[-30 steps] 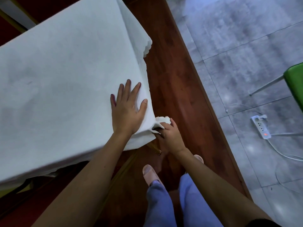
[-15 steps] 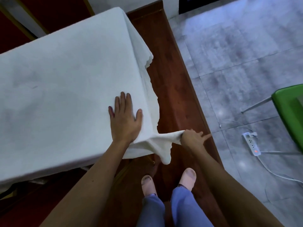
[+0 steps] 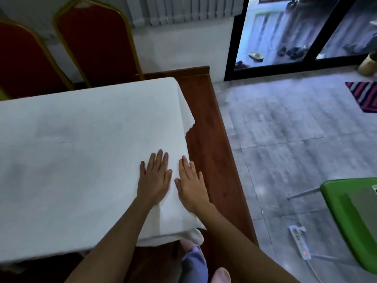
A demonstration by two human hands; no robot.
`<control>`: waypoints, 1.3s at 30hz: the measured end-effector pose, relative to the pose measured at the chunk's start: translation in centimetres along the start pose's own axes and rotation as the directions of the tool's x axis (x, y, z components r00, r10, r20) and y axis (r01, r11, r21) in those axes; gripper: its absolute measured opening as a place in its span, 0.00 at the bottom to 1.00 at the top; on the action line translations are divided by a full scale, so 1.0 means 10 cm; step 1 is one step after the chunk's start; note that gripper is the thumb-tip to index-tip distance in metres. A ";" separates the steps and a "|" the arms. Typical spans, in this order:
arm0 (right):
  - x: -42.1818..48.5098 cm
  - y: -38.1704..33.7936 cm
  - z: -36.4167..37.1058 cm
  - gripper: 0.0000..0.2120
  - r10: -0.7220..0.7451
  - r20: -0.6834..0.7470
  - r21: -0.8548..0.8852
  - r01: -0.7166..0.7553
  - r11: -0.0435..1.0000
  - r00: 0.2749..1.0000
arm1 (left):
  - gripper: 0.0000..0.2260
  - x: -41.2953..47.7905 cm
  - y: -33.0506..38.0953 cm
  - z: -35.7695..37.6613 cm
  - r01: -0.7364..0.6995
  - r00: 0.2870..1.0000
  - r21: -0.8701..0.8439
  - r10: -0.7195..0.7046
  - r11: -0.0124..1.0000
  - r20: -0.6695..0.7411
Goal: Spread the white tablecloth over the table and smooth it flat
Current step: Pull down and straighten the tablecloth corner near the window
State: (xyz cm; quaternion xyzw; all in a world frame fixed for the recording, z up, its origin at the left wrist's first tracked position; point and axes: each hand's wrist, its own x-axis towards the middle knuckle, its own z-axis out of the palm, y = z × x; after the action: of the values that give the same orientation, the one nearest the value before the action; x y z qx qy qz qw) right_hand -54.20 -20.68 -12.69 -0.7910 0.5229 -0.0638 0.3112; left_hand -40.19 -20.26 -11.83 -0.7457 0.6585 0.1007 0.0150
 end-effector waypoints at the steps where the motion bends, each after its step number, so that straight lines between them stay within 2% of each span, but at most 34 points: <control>1: 0.08 0.01 -0.01 0.28 -0.003 -0.005 -0.027 0.003 1.000 1.000 | 0.35 0.09 -0.01 -0.03 0.007 1.000 0.003 -0.007 1.000 0.006; 7: 0.67 0.08 -0.20 0.29 -0.014 0.042 -0.116 0.019 0.993 0.999 | 0.33 0.63 -0.11 -0.17 0.067 0.998 -0.026 -0.066 0.997 0.008; 12: 1.11 0.11 -0.37 0.29 -0.012 0.054 -0.127 0.018 0.992 0.998 | 0.36 0.96 -0.17 -0.27 0.059 0.998 -0.010 -0.058 0.998 0.023; 14: 1.28 0.12 -0.45 0.28 0.000 0.048 -0.113 0.005 0.994 0.999 | 0.33 1.07 -0.19 -0.33 0.063 0.997 -0.008 -0.063 0.998 0.042; 17: 1.58 0.14 -0.58 0.26 0.044 0.043 -0.051 -0.042 0.998 0.998 | 0.26 1.30 -0.18 -0.41 0.079 0.993 0.009 -0.079 0.997 0.088; 20: 1.98 0.17 -0.72 0.25 0.053 0.022 0.052 -0.054 0.997 0.998 | 0.26 1.56 -0.17 -0.48 0.092 0.989 0.028 -0.094 0.995 0.114; 24: 2.52 0.28 -0.90 0.25 -0.004 0.021 0.149 0.001 0.989 1.000 | 0.27 1.96 -0.12 -0.54 0.120 0.983 0.061 -0.127 0.991 0.136; 28: 3.12 0.45 -1.10 0.23 -0.076 0.019 0.236 0.069 0.969 0.997 | 0.33 2.40 0.03 -0.59 0.213 0.972 0.024 -0.214 0.977 0.101; 32: 3.79 0.63 -1.21 0.24 -0.053 -0.055 0.294 0.067 0.953 0.997 | 0.39 2.90 0.11 -0.59 0.285 0.958 0.003 -0.285 0.959 0.022; 35: 4.14 0.72 -1.25 0.24 -0.141 -0.011 0.218 0.140 0.966 0.990 | 0.38 3.16 0.08 -0.60 0.289 0.957 -0.010 -0.289 0.957 -0.031; 37: 4.30 0.80 -1.25 0.16 -0.200 0.032 0.137 0.194 0.971 0.979 | 0.34 3.32 0.06 -0.59 0.296 0.954 -0.020 -0.296 0.955 -0.032; 39: 4.36 0.90 -1.23 0.10 -0.225 0.011 0.096 0.223 0.970 0.974 | 0.30 3.44 0.05 -0.61 0.301 0.952 -0.047 -0.303 0.953 -0.043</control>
State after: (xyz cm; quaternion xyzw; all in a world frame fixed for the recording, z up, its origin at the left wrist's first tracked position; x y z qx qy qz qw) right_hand -47.14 -66.02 -17.64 -0.8300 0.4233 -0.1145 0.3448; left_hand -36.04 -54.95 -11.69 -0.8400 0.5349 0.0917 -0.0008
